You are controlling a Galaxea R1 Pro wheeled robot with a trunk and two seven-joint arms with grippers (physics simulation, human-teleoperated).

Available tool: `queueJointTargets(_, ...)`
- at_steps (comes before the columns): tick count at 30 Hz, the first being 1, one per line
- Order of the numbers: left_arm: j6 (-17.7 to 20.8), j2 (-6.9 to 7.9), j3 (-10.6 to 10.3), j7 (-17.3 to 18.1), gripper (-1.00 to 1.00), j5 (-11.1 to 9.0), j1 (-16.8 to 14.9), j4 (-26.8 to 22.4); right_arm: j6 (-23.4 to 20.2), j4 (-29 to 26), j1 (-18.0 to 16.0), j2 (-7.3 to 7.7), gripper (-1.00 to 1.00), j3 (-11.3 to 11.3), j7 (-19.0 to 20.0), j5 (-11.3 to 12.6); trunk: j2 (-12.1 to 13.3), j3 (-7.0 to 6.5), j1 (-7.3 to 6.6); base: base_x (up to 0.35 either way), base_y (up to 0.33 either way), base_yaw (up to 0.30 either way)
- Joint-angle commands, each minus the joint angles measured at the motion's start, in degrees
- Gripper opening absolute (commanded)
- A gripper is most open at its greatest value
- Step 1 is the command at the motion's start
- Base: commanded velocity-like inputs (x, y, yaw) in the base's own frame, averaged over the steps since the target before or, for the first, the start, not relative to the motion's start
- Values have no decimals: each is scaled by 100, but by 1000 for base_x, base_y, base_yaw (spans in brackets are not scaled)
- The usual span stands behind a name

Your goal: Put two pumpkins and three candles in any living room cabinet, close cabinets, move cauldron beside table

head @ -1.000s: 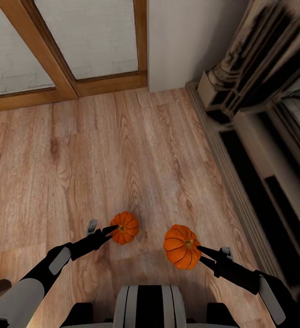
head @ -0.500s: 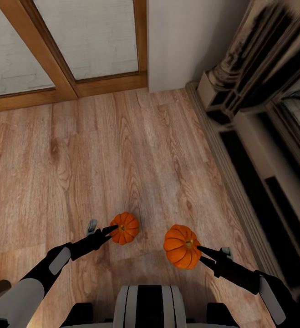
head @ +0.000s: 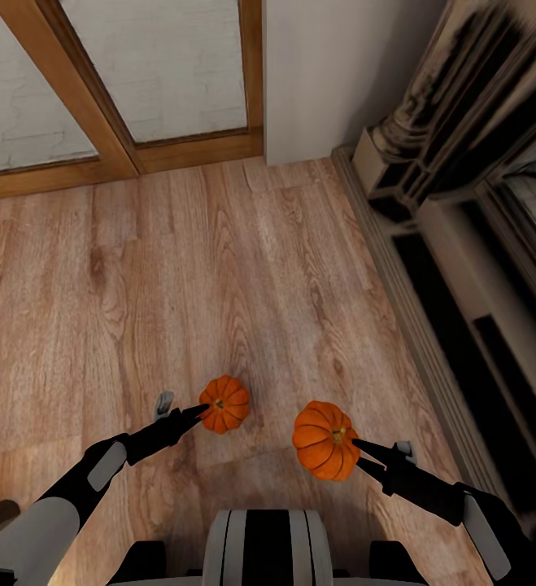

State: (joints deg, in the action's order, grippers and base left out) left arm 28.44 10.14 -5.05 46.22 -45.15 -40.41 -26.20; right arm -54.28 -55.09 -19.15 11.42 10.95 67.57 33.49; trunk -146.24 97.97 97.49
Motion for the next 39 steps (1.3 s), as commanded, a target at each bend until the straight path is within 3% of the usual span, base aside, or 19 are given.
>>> queueJointTargets(1, 13, 6, -26, -5, -100, -39, -2, 2, -30, 0, -1, 0, -100, 3, 10, 9, -1, 3, -1, 0, 0, 0)
queueJointTargets(39, 16, 36, -28, 74, -100, -46, 5, -126, -30, 1, -1, 0, -100, 4, 13, 9, -1, 3, -1, 0, 0, 0)
